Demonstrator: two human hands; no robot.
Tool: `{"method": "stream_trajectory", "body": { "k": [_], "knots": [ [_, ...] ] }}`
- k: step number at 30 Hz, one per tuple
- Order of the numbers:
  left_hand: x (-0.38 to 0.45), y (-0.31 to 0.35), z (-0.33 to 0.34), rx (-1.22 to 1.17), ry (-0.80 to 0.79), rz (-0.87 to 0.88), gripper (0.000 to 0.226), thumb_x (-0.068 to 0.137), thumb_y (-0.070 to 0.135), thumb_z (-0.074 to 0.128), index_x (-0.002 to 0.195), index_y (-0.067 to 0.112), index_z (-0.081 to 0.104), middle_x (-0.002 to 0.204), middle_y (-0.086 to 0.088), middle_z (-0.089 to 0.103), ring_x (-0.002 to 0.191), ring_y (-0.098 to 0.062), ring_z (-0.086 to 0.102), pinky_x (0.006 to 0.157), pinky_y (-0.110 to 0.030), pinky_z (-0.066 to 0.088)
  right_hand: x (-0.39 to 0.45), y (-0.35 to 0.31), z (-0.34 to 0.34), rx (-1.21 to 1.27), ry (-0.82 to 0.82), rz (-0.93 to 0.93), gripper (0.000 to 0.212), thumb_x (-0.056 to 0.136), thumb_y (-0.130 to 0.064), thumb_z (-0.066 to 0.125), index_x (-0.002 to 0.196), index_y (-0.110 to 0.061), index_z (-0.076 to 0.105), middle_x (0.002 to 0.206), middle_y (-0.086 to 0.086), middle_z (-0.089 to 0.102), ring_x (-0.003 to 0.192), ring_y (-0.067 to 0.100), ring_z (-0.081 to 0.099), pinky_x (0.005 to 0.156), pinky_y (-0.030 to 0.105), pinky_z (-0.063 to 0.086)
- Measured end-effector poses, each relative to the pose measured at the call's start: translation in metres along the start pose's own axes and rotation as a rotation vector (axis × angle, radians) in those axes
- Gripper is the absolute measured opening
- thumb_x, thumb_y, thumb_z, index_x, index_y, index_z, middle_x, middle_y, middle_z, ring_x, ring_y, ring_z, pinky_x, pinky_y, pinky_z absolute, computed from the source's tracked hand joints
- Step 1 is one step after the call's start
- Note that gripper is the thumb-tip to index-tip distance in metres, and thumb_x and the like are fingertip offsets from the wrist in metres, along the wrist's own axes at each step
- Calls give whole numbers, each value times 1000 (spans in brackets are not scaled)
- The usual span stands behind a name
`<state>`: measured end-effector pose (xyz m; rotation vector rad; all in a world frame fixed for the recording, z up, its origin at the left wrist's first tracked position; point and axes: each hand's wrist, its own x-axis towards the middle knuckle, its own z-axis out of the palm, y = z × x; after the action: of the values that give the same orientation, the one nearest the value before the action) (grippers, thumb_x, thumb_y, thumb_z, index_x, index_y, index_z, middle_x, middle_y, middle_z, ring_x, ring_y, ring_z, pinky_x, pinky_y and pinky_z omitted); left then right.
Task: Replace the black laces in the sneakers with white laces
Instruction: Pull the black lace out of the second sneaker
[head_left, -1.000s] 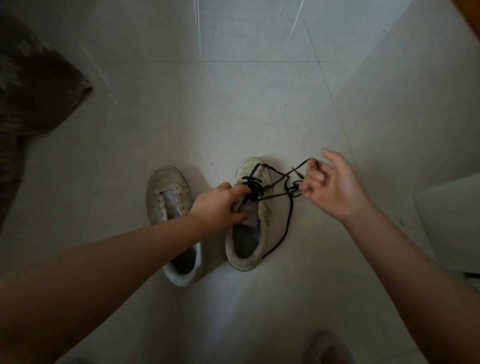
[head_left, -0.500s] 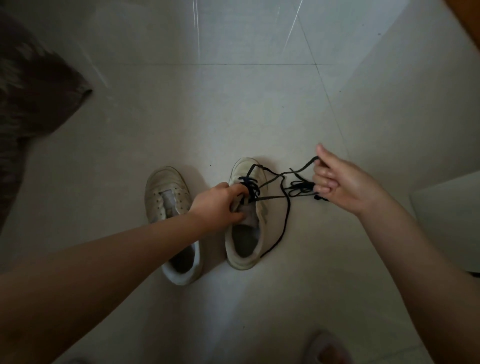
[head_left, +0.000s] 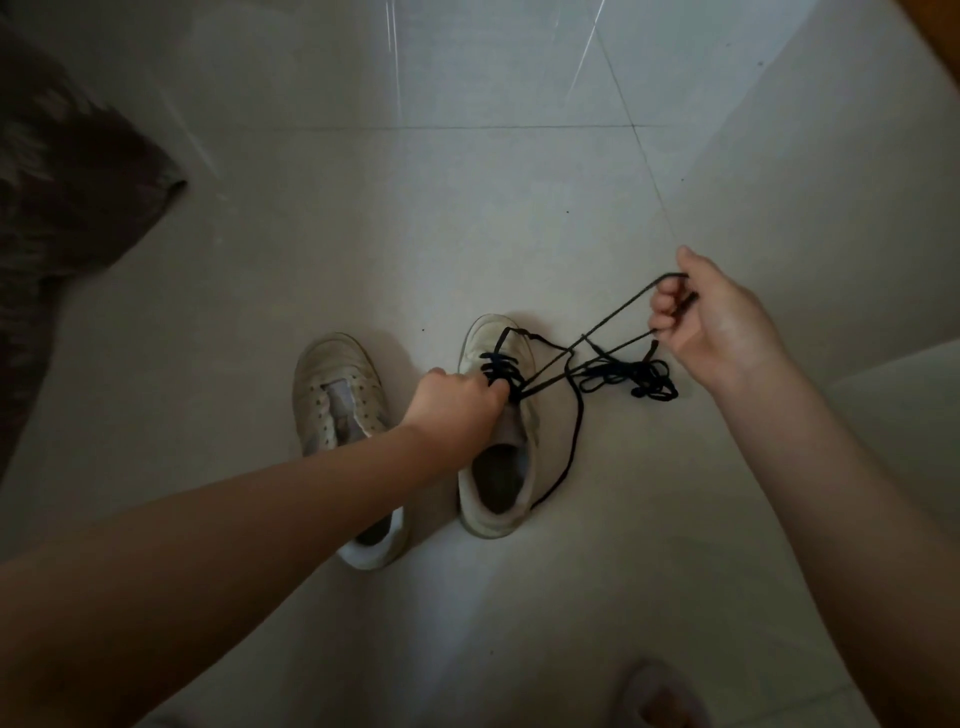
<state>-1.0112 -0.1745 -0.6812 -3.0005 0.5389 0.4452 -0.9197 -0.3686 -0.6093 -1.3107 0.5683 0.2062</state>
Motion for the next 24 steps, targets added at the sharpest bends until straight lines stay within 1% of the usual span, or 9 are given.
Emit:
{"method": "stream_trajectory", "body": {
  "k": [3,6,9,12,14,16,18,21,24],
  "knots": [
    [4,4,-10,78,-61,19,22,95,17,44,117,15,43,104,-2,58,88,-22,59,69,-31,30,-5,5,2,-53,-9,-32,10,97,-24,50,92,-15,49,69,-1,70,50,7,52,40,16,30],
    [8,10,-16,98,-104,2,25,94,14,45,119,12,45,110,-3,56,94,-22,58,70,-31,31,-7,10,-1,-4,21,-46,10,99,-23,47,100,-13,48,77,2,73,52,6,54,42,16,30],
    [10,15,-15,86,-132,-30,25,93,13,46,118,14,50,114,-4,55,98,-22,58,68,-31,32,-12,8,0,34,28,-127,9,100,-21,44,96,-14,48,91,6,74,55,7,55,44,17,30],
    [12,12,-13,-40,-113,-72,31,91,15,51,122,15,50,122,-7,47,111,-25,48,71,-31,34,-10,12,4,-116,55,-94,16,97,-21,47,83,-14,49,94,9,72,63,12,62,48,18,39],
    [14,6,-8,-173,-57,-87,31,89,18,53,120,18,53,124,-8,42,116,-24,41,74,-31,36,-4,22,5,-319,104,15,19,93,-28,54,83,-12,53,95,9,64,73,15,61,62,22,47],
    [15,-2,1,-383,-9,-114,27,89,23,53,115,21,58,119,-6,43,112,-22,42,78,-30,39,-4,38,2,-729,102,-1,39,86,-39,64,112,-13,52,118,8,54,98,17,55,88,31,46],
    [14,-9,8,-674,-18,-178,22,88,24,54,109,21,62,107,-3,44,101,-20,46,76,-26,37,-17,60,2,-1030,-112,-130,69,79,-41,71,136,-20,38,134,1,41,122,15,43,99,27,36],
    [15,-10,12,-940,-26,-207,8,88,19,58,95,18,61,88,-2,49,73,-12,48,66,-22,36,-34,93,9,-1211,-534,-234,82,75,-36,76,143,-24,31,142,-2,31,132,12,31,100,19,26],
    [14,-10,13,-1118,-47,-237,4,88,14,59,91,15,61,67,7,45,61,-7,41,56,-18,33,-35,111,10,-1286,-583,-306,74,80,-27,70,143,-21,32,146,6,28,134,19,33,105,22,27]
  ]
}}
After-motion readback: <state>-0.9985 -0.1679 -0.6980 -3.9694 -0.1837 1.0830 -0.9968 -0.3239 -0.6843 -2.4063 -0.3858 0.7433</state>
